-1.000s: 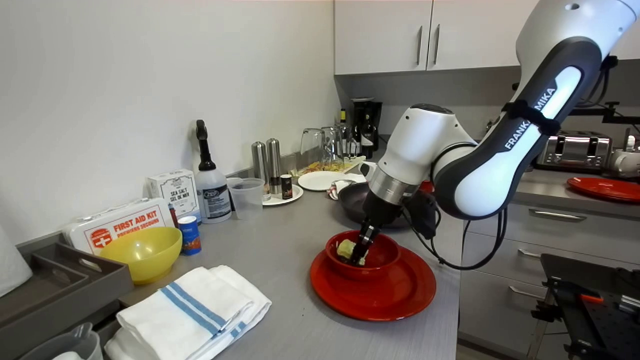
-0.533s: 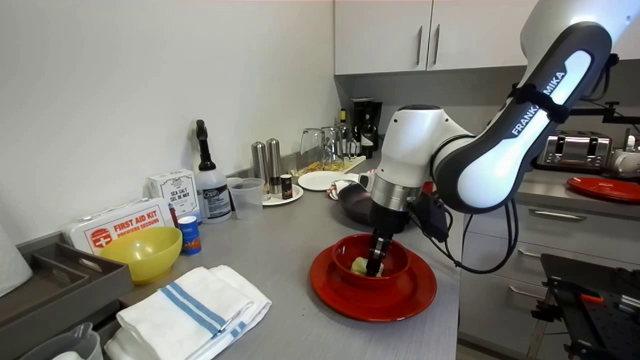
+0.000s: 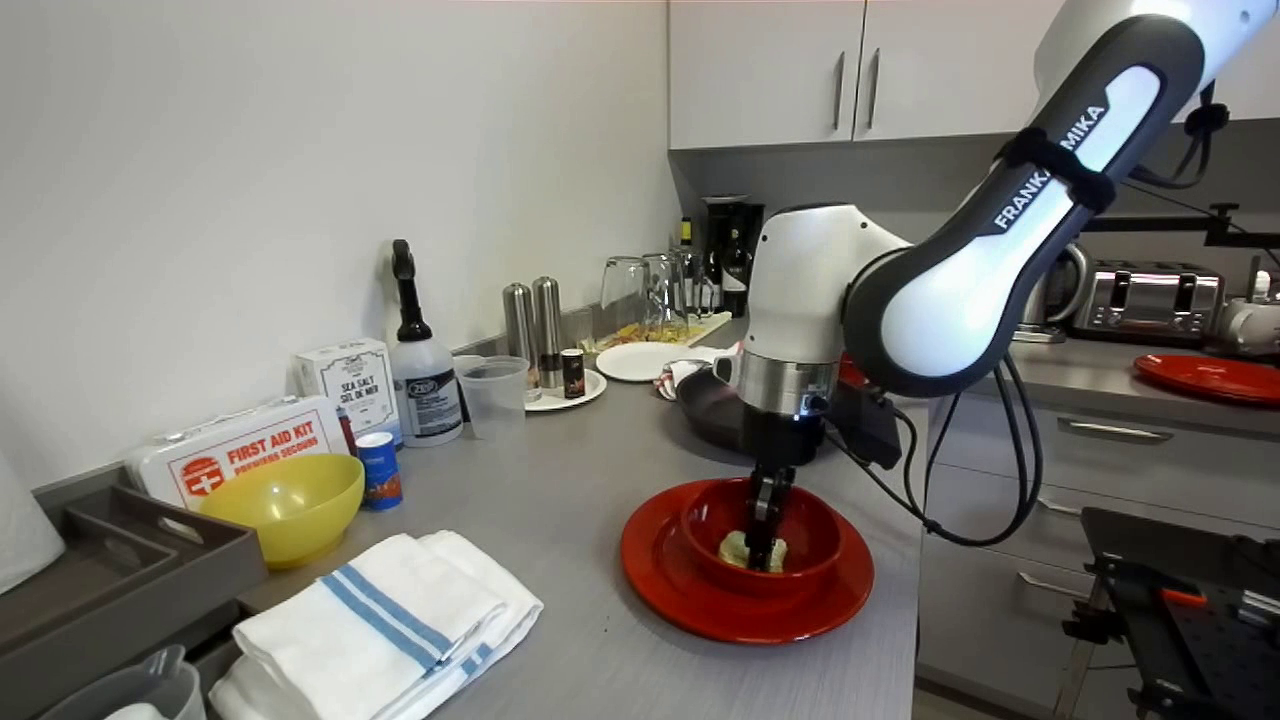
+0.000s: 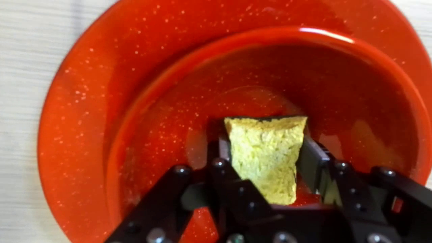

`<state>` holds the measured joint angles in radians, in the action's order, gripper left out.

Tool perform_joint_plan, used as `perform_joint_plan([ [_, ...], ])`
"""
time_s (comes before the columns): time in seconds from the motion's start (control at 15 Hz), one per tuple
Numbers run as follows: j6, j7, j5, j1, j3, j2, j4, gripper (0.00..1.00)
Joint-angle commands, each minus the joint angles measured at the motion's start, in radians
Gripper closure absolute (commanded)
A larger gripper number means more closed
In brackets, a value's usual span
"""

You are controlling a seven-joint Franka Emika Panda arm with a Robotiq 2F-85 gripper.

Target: Wipe inside the red bowl with the sponge

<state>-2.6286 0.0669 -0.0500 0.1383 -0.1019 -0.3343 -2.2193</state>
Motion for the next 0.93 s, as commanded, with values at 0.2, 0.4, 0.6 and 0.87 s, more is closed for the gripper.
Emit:
perform_joint_plan([
  [0.2, 0.139, -0.062, -0.065, -0.043, -0.033, -0.003, 0.048, 0.75],
  [0.4, 0.113, -0.033, -0.002, -0.027, -0.003, -0.004, 0.039, 0.75],
  [0.6, 0.092, -0.007, 0.127, -0.008, 0.051, -0.005, 0.026, 0.75],
  [0.87, 0.066, 0.022, 0.252, -0.001, 0.095, -0.002, 0.019, 0.75],
])
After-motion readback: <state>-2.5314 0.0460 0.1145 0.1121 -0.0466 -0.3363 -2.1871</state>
